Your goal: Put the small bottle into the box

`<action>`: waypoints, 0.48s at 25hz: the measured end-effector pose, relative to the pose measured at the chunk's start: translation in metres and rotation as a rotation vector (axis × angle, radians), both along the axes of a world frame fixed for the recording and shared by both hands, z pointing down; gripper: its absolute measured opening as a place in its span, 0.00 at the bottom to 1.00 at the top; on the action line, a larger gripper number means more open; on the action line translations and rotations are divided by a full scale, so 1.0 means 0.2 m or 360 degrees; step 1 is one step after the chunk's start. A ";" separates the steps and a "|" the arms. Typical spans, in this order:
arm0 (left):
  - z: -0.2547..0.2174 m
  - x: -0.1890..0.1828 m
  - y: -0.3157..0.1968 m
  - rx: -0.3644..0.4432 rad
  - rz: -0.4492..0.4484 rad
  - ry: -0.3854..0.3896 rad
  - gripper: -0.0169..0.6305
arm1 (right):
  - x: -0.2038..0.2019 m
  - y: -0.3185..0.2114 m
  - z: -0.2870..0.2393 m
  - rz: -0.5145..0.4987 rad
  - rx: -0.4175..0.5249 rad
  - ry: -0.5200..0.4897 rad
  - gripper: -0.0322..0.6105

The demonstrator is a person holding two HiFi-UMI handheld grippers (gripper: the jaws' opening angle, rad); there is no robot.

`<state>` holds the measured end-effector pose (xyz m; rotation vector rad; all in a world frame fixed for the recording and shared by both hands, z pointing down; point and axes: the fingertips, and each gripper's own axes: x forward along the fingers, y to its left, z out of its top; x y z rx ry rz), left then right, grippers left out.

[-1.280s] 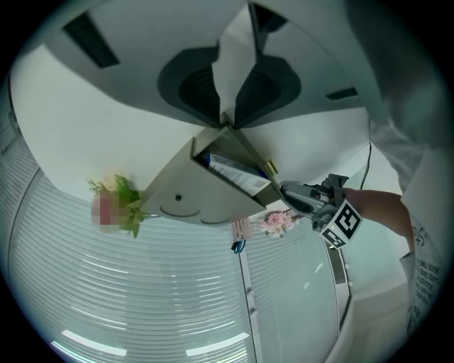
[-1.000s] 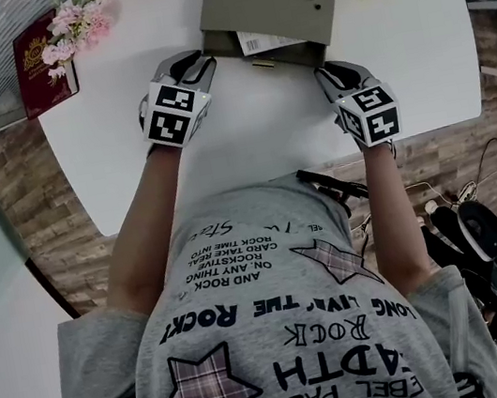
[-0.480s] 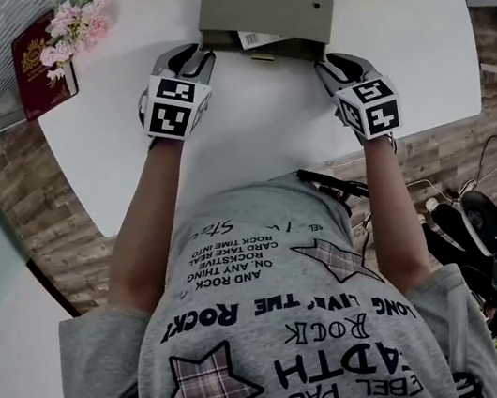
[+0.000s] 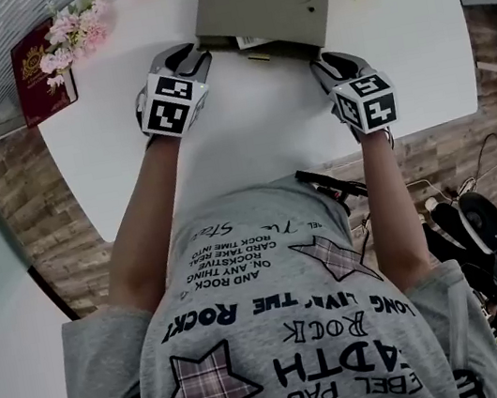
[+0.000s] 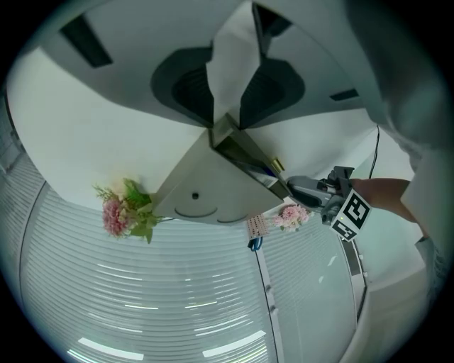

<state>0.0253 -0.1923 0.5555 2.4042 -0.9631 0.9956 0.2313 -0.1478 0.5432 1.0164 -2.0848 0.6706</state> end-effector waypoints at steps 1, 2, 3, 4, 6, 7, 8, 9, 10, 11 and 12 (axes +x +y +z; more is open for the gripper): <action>0.00 0.00 0.00 0.0001 0.0001 0.0001 0.20 | 0.00 0.00 0.00 0.0003 -0.0001 -0.0003 0.21; 0.00 0.00 0.00 -0.0001 0.0003 0.0000 0.20 | 0.00 0.00 0.00 0.0008 -0.0003 -0.0007 0.21; 0.00 0.00 0.00 -0.0004 0.0004 -0.0003 0.20 | 0.00 0.00 0.00 0.0014 -0.0005 -0.0013 0.21; 0.00 0.00 -0.01 -0.0003 0.0005 -0.0005 0.20 | 0.00 -0.01 0.00 0.0021 -0.0006 -0.0018 0.21; 0.01 0.00 -0.02 0.0007 0.0013 -0.0008 0.21 | 0.01 -0.02 0.01 0.0033 -0.0005 -0.0027 0.21; 0.01 0.01 -0.03 0.0011 0.0016 -0.0012 0.21 | 0.01 -0.02 0.01 0.0037 -0.0004 -0.0029 0.21; 0.01 0.00 -0.03 0.0009 0.0018 -0.0019 0.21 | 0.01 -0.03 0.01 0.0039 -0.0003 -0.0028 0.21; 0.02 0.00 -0.04 0.0003 0.0018 -0.0025 0.21 | 0.01 -0.03 0.01 0.0039 -0.0002 -0.0027 0.22; 0.02 0.00 -0.04 -0.0003 0.0017 -0.0028 0.22 | 0.01 -0.03 0.01 0.0039 -0.0001 -0.0026 0.22; 0.02 0.00 -0.04 -0.0007 0.0017 -0.0029 0.22 | 0.01 -0.03 0.01 0.0038 -0.0002 -0.0026 0.22; 0.02 0.00 -0.04 -0.0008 0.0018 -0.0030 0.22 | 0.01 -0.03 0.02 0.0036 -0.0004 -0.0028 0.22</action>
